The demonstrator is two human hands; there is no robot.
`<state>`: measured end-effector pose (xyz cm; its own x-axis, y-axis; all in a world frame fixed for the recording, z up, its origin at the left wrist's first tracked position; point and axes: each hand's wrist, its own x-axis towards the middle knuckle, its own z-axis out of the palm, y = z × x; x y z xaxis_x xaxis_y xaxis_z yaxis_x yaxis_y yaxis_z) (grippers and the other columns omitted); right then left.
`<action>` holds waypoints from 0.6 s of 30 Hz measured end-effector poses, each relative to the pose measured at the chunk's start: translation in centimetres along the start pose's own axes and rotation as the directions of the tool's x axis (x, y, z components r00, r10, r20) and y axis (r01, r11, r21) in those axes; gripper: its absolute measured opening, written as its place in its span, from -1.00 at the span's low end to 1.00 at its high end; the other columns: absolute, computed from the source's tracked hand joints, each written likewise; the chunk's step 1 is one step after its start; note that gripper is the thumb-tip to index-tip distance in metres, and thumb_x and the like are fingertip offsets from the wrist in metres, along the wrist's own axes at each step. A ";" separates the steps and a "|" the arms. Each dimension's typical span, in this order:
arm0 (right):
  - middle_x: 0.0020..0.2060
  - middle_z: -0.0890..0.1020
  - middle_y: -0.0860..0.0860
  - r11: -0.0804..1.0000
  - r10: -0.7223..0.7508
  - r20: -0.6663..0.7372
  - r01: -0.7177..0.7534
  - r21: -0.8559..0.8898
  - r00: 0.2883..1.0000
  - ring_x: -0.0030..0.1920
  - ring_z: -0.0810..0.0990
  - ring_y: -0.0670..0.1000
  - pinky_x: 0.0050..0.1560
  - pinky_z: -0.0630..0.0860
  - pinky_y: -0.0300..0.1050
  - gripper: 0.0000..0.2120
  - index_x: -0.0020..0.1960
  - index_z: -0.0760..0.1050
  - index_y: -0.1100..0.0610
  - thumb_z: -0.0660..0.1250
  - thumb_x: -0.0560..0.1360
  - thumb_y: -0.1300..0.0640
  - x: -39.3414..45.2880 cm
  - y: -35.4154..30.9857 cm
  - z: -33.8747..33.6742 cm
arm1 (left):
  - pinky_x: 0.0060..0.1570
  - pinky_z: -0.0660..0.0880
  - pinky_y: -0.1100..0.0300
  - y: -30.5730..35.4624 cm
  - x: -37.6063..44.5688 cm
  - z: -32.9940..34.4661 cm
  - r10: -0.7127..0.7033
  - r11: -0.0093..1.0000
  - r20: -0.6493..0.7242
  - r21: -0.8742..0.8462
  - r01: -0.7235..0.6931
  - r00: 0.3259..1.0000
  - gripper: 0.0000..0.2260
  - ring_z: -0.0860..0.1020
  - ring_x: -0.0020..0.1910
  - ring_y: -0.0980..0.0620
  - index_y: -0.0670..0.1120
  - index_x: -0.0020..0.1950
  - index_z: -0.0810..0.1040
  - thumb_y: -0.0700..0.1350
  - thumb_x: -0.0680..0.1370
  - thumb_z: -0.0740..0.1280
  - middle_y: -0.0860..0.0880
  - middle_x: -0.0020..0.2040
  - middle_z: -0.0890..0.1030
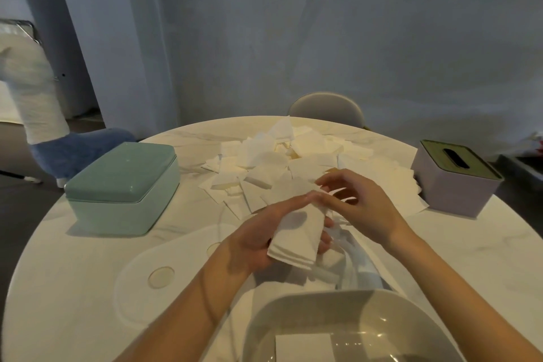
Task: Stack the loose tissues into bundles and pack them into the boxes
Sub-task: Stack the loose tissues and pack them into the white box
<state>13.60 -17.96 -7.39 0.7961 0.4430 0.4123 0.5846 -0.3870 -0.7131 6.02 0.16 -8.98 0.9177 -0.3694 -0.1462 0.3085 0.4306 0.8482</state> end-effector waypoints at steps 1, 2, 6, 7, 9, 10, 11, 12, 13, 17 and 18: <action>-0.04 0.66 -0.20 1.000 0.021 0.002 -0.021 -0.020 1.000 -0.05 0.64 -0.19 -0.05 0.60 -0.32 -0.61 0.06 0.59 -0.07 0.41 0.35 -0.29 -0.1 -0.1 -0.3 | -0.01 0.59 0.04 0.1 0.1 -0.2 0.008 0.999 -0.045 -0.047 -0.010 0.999 -0.62 0.61 -0.09 -0.12 -0.18 0.32 0.52 0.04 0.62 0.40 -0.20 0.00 0.62; -0.03 0.65 -0.20 0.999 0.043 0.062 -0.041 -0.033 0.997 -0.04 0.63 -0.18 -0.04 0.60 -0.32 -0.59 0.06 0.57 -0.07 0.43 0.34 -0.29 -0.3 0.0 -0.9 | -0.04 0.58 0.06 0.2 0.2 -0.6 0.019 0.994 -0.102 -0.104 -0.030 0.995 -0.64 0.60 -0.12 -0.11 -0.20 0.26 0.54 0.03 0.60 0.42 -0.19 -0.05 0.62; 0.24 0.52 -0.33 0.982 0.145 0.658 -0.027 -0.186 0.739 0.25 0.51 -0.23 0.27 0.49 -0.26 -0.33 0.35 0.40 -0.27 0.58 0.32 -0.26 -2.0 -0.2 -2.4 | -0.19 0.62 0.09 1.0 0.4 -2.7 0.111 0.965 -0.322 -0.191 -0.180 0.940 -0.68 0.64 -0.23 -0.09 -0.21 0.08 0.64 0.03 0.54 0.46 -0.15 -0.15 0.64; 0.29 0.47 -0.33 0.963 0.154 0.706 0.055 -0.264 0.692 0.29 0.46 -0.22 0.31 0.44 -0.27 -0.28 0.39 0.36 -0.28 0.60 0.32 -0.23 -2.4 0.0 -2.1 | -0.23 0.63 0.11 1.2 0.3 -2.7 0.120 0.961 -0.346 -0.197 -0.196 0.931 -0.71 0.64 -0.26 -0.08 -0.21 0.04 0.65 0.03 0.56 0.44 -0.15 -0.18 0.65; 0.26 0.46 -0.28 0.921 0.137 0.666 0.153 -0.358 0.734 0.24 0.45 -0.18 0.27 0.45 -0.25 -0.34 0.36 0.42 -0.22 0.61 0.34 -0.17 -2.6 0.2 -1.1 | -0.33 0.61 0.15 1.4 0.4 -2.8 0.106 0.959 -0.374 -0.205 -0.194 0.921 -0.73 0.62 -0.33 -0.07 -0.22 -0.02 0.64 0.01 0.60 0.38 -0.15 -0.23 0.62; 0.21 0.51 -0.25 0.919 0.119 0.617 0.150 -0.365 0.778 0.18 0.49 -0.15 0.20 0.48 -0.23 -0.45 0.28 0.50 -0.18 0.60 0.36 -0.13 -2.4 0.2 -0.7 | -0.35 0.60 0.16 1.4 0.5 -2.9 0.091 0.964 -0.377 -0.200 -0.177 0.922 -0.72 0.61 -0.34 -0.06 -0.22 -0.01 0.62 0.01 0.61 0.37 -0.16 -0.24 0.61; 0.15 0.57 -0.22 0.921 0.098 0.573 0.144 -0.363 0.814 0.12 0.53 -0.13 0.14 0.50 -0.22 -0.58 0.21 0.55 -0.15 0.58 0.40 -0.09 -2.2 0.3 -0.5 | -0.36 0.60 0.17 1.5 0.5 -2.8 0.074 0.969 -0.375 -0.193 -0.156 0.924 -0.71 0.60 -0.34 -0.07 -0.23 0.00 0.60 0.02 0.60 0.37 -0.16 -0.24 0.60; 0.10 0.62 -0.20 0.921 0.088 0.541 0.138 -0.364 0.837 0.08 0.56 -0.11 0.10 0.52 -0.22 -0.68 0.16 0.59 -0.12 0.55 0.44 -0.06 -2.1 0.4 -0.5 | -0.34 0.61 0.16 1.6 0.6 -2.9 0.067 0.975 -0.378 -0.172 -0.141 0.923 -0.71 0.60 -0.33 -0.07 -0.23 0.01 0.59 0.03 0.60 0.38 -0.17 -0.24 0.60; 0.07 0.66 -0.20 0.927 0.073 0.516 0.133 -0.350 0.853 0.04 0.58 -0.12 0.06 0.54 -0.21 -0.75 0.14 0.62 -0.10 0.52 0.48 -0.04 -2.0 0.7 -0.7 | -0.32 0.60 0.15 1.6 0.7 -3.1 0.070 0.982 -0.385 -0.136 -0.132 0.920 -0.70 0.60 -0.33 -0.08 -0.23 0.02 0.60 0.03 0.59 0.39 -0.17 -0.23 0.60; -0.09 0.64 -0.27 0.981 0.064 0.331 0.001 -0.194 0.941 -0.05 0.58 -0.15 -0.10 0.50 -0.31 -0.86 0.07 0.62 -0.19 0.46 0.51 -0.10 -1.7 0.5 -1.8 | -0.26 0.59 0.09 1.2 0.9 -3.5 0.140 0.990 -0.430 0.079 -0.117 0.892 -0.70 0.60 -0.32 -0.12 -0.21 0.00 0.66 0.04 0.57 0.42 -0.20 -0.21 0.63; -0.09 0.62 -0.27 0.987 0.096 0.270 -0.056 -0.150 0.958 -0.06 0.57 -0.15 -0.11 0.49 -0.33 -0.84 0.07 0.60 -0.21 0.45 0.50 -0.14 -1.6 0.1 -2.1 | -0.21 0.58 0.05 1.0 1.0 -3.5 0.164 0.984 -0.424 0.130 -0.120 0.891 -0.70 0.60 -0.30 -0.13 -0.20 0.00 0.68 0.05 0.55 0.44 -0.21 -0.19 0.64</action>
<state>12.67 -20.38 -6.96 0.7767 0.6054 0.1739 0.5555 -0.5283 -0.6421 8.09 3.14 -10.06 0.9742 0.0909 -0.2066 0.1611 0.3613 0.9184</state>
